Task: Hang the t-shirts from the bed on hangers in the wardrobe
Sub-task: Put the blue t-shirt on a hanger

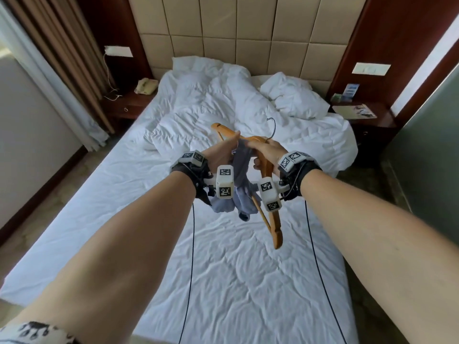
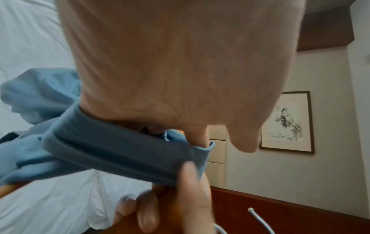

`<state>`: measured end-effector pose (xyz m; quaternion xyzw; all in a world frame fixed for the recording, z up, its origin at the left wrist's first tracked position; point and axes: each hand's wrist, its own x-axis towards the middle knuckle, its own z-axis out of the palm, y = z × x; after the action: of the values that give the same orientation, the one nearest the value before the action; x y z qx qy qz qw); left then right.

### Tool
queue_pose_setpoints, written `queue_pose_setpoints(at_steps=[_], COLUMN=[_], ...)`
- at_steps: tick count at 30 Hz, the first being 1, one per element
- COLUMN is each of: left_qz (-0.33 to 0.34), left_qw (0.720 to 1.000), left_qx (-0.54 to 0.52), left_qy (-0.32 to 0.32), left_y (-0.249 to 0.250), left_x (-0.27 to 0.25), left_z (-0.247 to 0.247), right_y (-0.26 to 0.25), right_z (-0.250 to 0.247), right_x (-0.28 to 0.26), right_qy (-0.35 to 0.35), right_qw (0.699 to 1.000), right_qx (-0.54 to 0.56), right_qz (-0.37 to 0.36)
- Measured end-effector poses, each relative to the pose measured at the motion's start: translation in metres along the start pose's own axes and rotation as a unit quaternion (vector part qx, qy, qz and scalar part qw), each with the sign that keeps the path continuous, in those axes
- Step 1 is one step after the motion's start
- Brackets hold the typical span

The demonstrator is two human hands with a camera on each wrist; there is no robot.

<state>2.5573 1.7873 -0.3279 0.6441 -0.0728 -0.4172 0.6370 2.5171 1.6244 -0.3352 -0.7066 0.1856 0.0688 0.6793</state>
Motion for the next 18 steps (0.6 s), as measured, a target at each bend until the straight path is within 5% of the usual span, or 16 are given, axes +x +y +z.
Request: queue_pose_setpoints(at_steps=[4, 11, 13, 15, 18], left_qz=[-0.008, -0.023, 0.036, 0.116, 0.057], left_qw=[0.999, 0.992, 0.968, 0.944, 0.939], left_qx=[0.001, 0.12, 0.221, 0.208, 0.203], left_qy=[-0.042, 0.037, 0.111, 0.229, 0.27], left_y=[0.008, 0.008, 0.005, 0.001, -0.009], left_x=[-0.008, -0.001, 0.003, 0.009, 0.018], left_z=[-0.009, -0.014, -0.02, -0.029, -0.036], right_y=[-0.006, -0.03, -0.036, -0.04, -0.047], right_z=[0.006, 0.004, 0.006, 0.008, 0.005], right_x=[-0.005, 0.0, 0.002, 0.004, 0.005], right_qy=[0.026, 0.148, 0.183, 0.212, 0.229], right_qw=[0.999, 0.987, 0.981, 0.974, 0.967], right_qx=[-0.029, 0.003, 0.014, 0.044, 0.085], right_qz=[-0.01, -0.055, -0.065, -0.068, -0.07])
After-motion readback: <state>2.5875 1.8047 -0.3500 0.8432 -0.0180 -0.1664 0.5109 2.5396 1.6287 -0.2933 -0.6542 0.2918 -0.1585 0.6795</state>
